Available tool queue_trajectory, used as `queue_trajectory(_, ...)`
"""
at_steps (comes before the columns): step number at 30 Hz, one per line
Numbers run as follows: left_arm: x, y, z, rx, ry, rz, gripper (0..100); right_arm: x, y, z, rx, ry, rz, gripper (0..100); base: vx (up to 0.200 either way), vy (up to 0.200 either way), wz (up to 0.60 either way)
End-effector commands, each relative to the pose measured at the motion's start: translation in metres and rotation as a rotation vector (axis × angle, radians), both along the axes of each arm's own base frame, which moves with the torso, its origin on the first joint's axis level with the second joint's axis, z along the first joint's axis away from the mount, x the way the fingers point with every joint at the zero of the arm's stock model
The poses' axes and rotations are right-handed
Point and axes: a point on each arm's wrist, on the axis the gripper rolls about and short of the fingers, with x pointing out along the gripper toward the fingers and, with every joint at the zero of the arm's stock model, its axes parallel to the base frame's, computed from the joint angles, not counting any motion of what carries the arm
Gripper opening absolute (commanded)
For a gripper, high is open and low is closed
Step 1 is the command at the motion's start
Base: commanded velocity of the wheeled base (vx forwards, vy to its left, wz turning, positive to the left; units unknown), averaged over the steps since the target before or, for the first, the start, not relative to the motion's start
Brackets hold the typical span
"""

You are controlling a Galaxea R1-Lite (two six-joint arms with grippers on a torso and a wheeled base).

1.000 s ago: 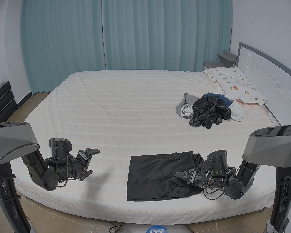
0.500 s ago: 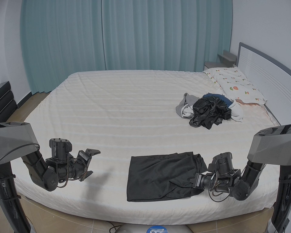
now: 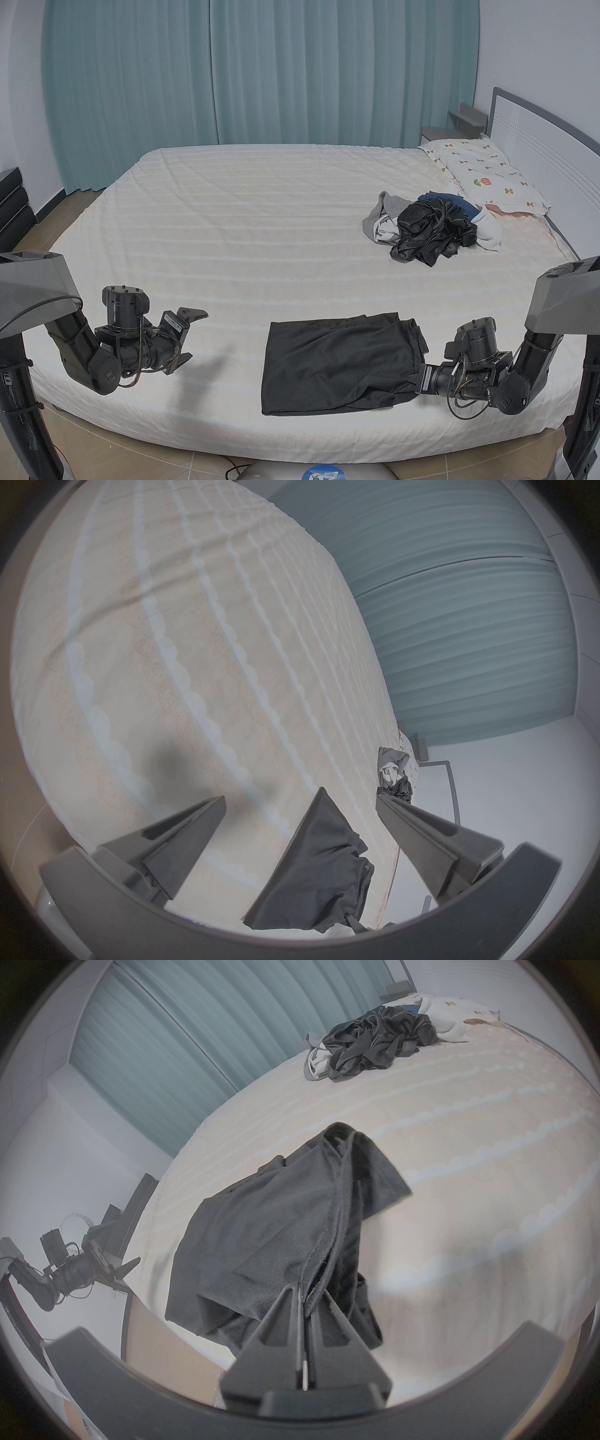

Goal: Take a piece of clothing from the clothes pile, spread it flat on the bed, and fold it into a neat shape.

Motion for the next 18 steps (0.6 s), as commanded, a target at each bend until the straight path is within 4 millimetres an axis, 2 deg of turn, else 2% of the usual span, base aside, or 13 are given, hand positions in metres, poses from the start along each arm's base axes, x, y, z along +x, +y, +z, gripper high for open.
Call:
queue_trajectory(1,0.0,0.0,-0.002,0.0,0.005,-0.001,100,0.0,-0.009,-0.001,-0.013,0.007,-0.017,0,0.0,0.0,0.0)
queue_trajectory(11,0.0,0.0,-0.002,0.0,0.005,0.0,100,-0.005,-0.014,-0.004,-0.032,0.022,-0.007,0,0.0,0.0,0.0)
queue_trajectory(12,0.0,0.0,-0.002,0.0,0.005,0.0,100,-0.005,-0.015,-0.004,-0.038,0.023,-0.005,100,0.0,0.0,0.0)
queue_trajectory(18,0.001,-0.001,-0.001,-0.002,0.003,0.001,100,-0.006,-0.023,-0.002,-0.046,0.006,-0.017,100,0.0,0.0,0.0)
